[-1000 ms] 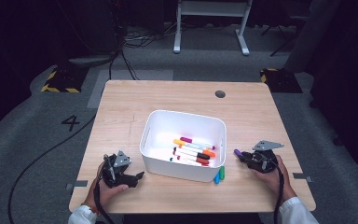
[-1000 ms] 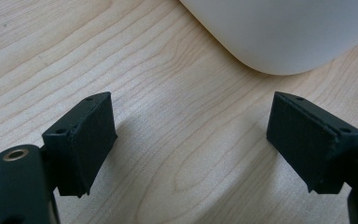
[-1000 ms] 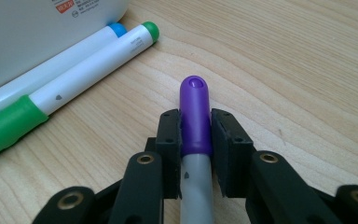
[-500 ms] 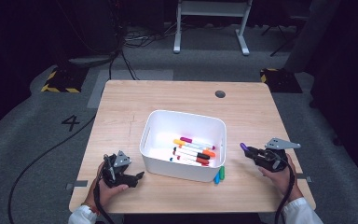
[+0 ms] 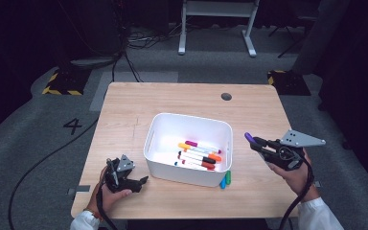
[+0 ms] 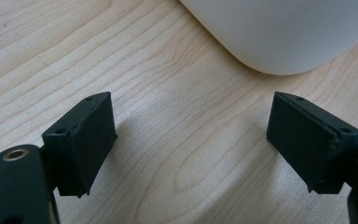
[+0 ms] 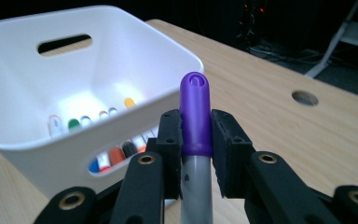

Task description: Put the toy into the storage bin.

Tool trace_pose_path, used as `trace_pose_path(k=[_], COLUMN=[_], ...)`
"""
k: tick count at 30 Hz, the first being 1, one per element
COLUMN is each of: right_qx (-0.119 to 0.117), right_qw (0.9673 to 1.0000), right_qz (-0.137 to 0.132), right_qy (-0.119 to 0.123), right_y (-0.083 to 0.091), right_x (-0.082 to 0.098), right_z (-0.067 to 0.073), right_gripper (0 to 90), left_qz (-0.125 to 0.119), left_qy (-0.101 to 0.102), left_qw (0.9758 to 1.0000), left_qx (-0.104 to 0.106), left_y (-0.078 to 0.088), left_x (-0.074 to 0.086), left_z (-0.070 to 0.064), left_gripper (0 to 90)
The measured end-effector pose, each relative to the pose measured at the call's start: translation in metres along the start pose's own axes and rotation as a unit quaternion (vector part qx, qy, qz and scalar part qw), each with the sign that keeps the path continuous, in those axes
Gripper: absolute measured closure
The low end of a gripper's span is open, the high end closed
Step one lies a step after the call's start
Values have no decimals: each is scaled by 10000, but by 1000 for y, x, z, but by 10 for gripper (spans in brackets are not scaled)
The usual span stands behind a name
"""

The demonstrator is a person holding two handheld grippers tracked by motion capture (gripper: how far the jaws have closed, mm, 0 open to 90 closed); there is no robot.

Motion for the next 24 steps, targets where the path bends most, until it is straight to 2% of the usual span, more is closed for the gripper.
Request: trace_pose_path(k=[6,12,17,20,21,24], right_qx=[-241,-338,-496,-577,-605,-731], right_qw=[9994,9985,9975,9968,9959,9948], right_qz=[-126,-48,-50,37,53,104], right_qy=[223,438,510,551,673,702], right_y=[2,-6,-16,-24,-28,-36], right_x=[-39,-69,-86,-91,-93,-97], right_z=[13,27,40,49,51,60], right_gripper=[745,745,745,745,745,745], left_qz=[0,0,-3,-1,4,5], left_qy=[2,1,-1,-1,4,4], left_qw=[10000,10000,10000,10000,10000,10000], left_qx=[1,0,-2,1,2,3], left_y=[0,0,0,0,0,0], left_x=[0,0,0,0,0,0], left_z=[0,0,0,0,0,0], left_gripper=[156,156,156,156,156,156])
Point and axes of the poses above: each handheld gripper's, and its own axes: y roughly backward along the jaws, x roughly out of its underside, z roughly to its left, the point moved 4 cm from there along -y, roughly forward along the jaws, and after that the axes turned 8 degrees about x, right-handed, at the moved point
